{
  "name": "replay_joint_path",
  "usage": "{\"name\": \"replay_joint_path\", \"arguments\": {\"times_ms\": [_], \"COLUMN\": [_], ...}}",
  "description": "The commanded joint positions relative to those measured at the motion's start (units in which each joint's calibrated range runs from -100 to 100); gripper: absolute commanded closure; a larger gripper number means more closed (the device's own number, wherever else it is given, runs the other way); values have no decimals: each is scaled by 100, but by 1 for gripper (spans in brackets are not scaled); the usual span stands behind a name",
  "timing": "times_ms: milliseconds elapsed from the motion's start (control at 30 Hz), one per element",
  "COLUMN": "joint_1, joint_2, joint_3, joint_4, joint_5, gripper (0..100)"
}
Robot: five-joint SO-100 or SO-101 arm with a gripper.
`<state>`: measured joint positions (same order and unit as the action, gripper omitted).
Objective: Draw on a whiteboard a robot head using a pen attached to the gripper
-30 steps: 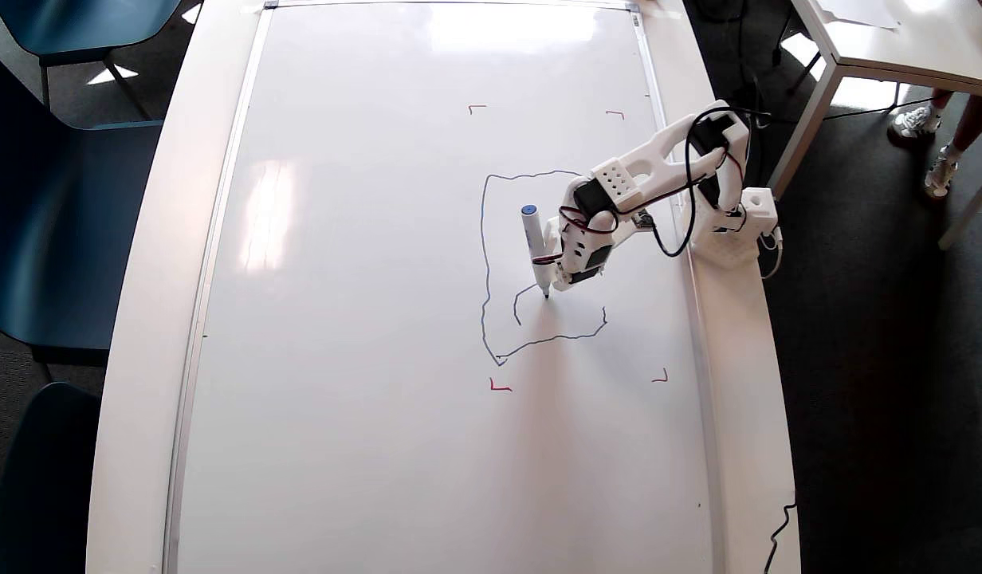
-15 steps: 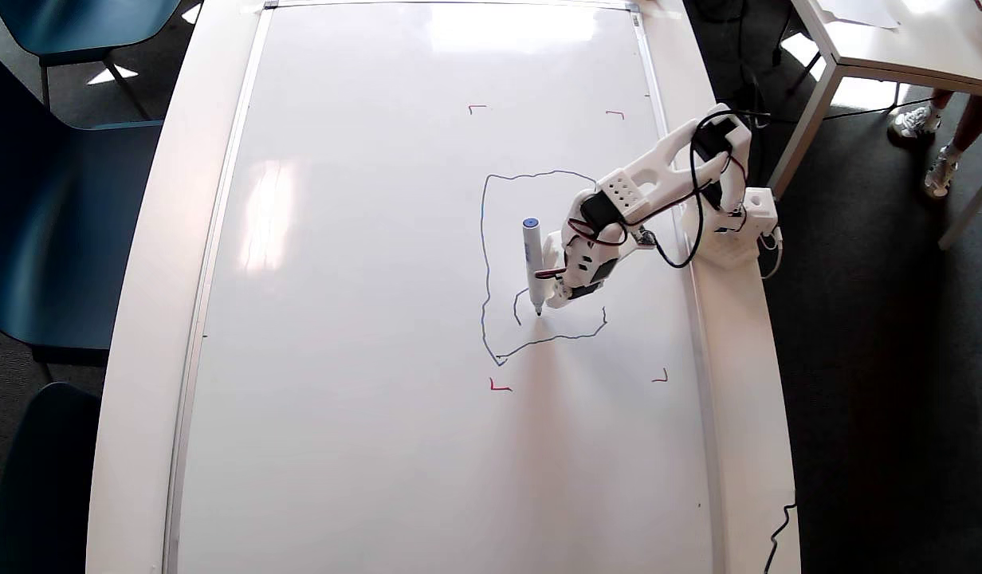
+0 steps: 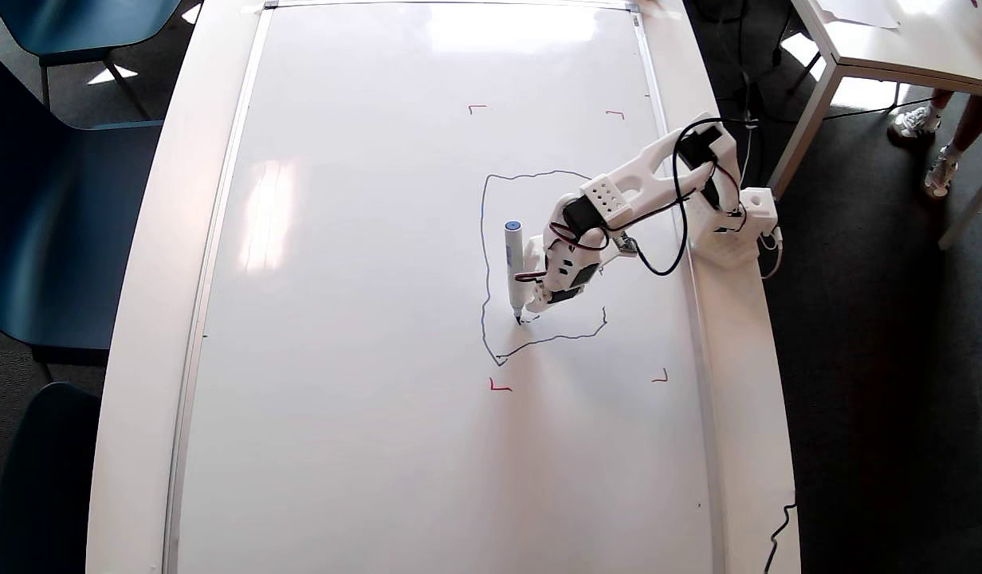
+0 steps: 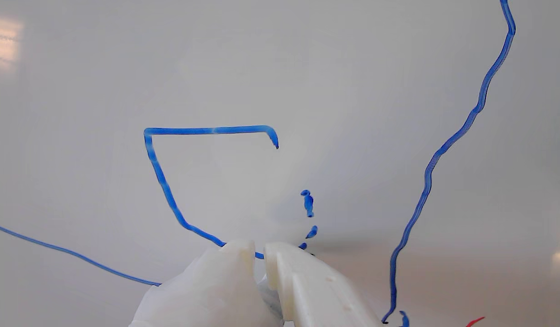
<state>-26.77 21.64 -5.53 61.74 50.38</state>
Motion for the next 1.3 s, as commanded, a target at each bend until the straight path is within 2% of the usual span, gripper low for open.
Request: {"name": "replay_joint_path", "arguments": {"times_ms": [0,300,467,700,900,1267], "joint_1": [110,464,1031,1274,1296,1348], "joint_2": [-97,-1120,-1229,-1280,-1263,-1280], "joint_3": [-251,-387,-196,657,957,1275], "joint_4": [47,820,1176,1081,629,637], "joint_5": [23,34,334,409,436,447], "gripper": [99,99,99,99,99,99]}}
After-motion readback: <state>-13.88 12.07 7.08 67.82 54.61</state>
